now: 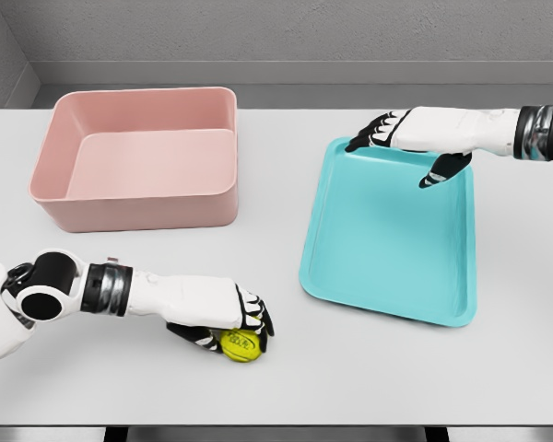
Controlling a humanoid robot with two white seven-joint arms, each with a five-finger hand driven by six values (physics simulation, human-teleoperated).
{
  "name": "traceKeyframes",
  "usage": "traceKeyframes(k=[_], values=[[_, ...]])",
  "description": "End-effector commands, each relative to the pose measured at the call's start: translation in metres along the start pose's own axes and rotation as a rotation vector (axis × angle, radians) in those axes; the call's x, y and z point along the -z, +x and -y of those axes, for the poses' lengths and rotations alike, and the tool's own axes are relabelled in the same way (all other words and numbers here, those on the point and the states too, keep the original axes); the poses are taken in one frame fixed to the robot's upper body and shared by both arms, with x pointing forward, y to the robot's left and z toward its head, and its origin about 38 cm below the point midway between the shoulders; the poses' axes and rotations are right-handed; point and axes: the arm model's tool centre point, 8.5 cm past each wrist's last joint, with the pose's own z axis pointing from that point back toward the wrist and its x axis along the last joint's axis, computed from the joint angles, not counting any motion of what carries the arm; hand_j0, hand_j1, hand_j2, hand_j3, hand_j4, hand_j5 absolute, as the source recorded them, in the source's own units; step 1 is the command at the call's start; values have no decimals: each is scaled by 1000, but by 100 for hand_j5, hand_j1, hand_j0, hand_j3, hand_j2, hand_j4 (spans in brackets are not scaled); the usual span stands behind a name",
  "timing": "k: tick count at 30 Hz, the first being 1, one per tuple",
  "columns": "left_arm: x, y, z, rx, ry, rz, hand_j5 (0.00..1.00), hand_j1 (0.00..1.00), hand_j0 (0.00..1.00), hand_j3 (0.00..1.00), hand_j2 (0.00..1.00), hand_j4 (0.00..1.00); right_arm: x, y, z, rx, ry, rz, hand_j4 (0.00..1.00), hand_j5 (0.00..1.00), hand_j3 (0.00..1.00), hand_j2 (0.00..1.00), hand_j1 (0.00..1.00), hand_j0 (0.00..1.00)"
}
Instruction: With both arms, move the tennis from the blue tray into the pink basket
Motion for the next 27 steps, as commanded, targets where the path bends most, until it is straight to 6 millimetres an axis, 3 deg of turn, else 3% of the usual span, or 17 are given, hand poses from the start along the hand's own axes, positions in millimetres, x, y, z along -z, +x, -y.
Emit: traceKeyframes(k=[1, 27], values=[[-1, 0, 2, 2, -7, -2, 39, 39, 39, 39, 39, 39, 0, 0, 1, 5, -5, 0, 100, 100, 100, 100, 100, 100], [-42, -13, -42, 33, 87, -72, 39, 39, 39, 39, 39, 39, -2, 0, 11, -5, -35, -1, 100, 100, 100, 100, 100, 100]])
